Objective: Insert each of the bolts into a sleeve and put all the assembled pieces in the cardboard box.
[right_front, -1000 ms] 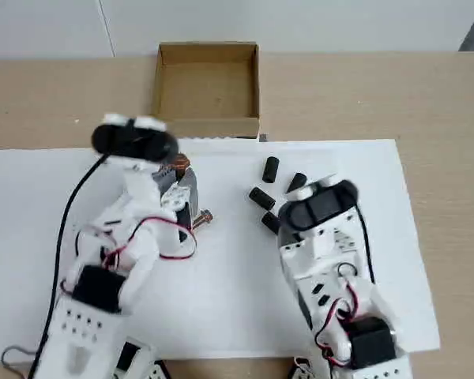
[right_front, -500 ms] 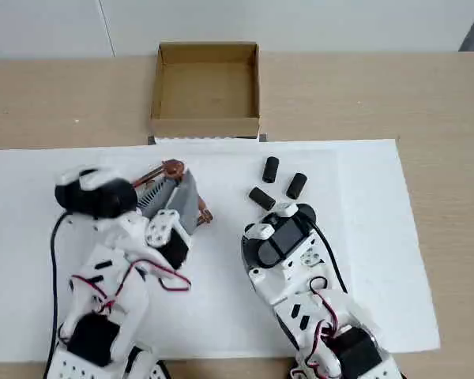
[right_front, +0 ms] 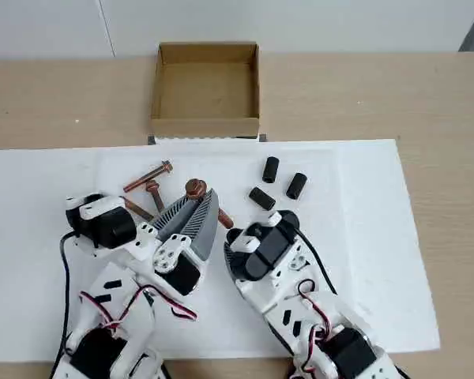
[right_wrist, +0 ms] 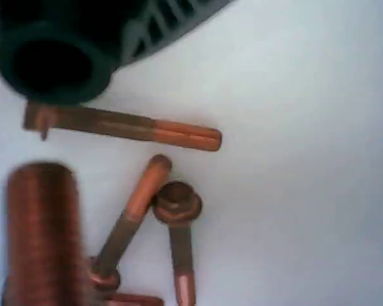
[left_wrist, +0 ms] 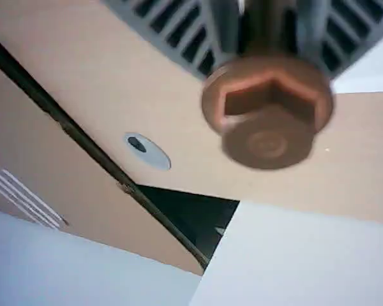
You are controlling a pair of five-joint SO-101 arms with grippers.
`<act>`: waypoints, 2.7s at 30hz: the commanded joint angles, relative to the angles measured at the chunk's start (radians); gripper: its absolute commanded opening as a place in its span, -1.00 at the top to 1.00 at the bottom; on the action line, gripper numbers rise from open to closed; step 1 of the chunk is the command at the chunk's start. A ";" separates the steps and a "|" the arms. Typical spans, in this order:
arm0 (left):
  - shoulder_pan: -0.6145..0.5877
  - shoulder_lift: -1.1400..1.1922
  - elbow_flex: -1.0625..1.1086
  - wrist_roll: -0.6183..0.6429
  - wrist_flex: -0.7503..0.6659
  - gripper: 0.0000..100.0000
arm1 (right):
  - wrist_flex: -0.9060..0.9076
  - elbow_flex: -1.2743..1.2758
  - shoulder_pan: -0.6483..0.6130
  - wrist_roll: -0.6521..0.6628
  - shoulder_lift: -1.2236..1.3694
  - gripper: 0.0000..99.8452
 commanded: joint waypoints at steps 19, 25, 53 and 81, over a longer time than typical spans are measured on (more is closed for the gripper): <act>0.064 -0.015 -0.008 -0.008 0.035 0.99 | -0.058 -0.072 -0.008 0.094 -0.008 1.00; 0.026 -0.018 -0.008 -0.078 0.031 0.99 | -0.056 -0.069 -0.008 0.094 -0.008 1.00; 0.155 -0.018 0.065 -0.083 0.199 0.99 | -0.064 -0.075 -0.012 0.101 -0.008 1.00; 0.100 -0.014 -0.033 -0.153 0.298 0.62 | -0.058 -0.068 -0.008 0.144 -0.010 1.00</act>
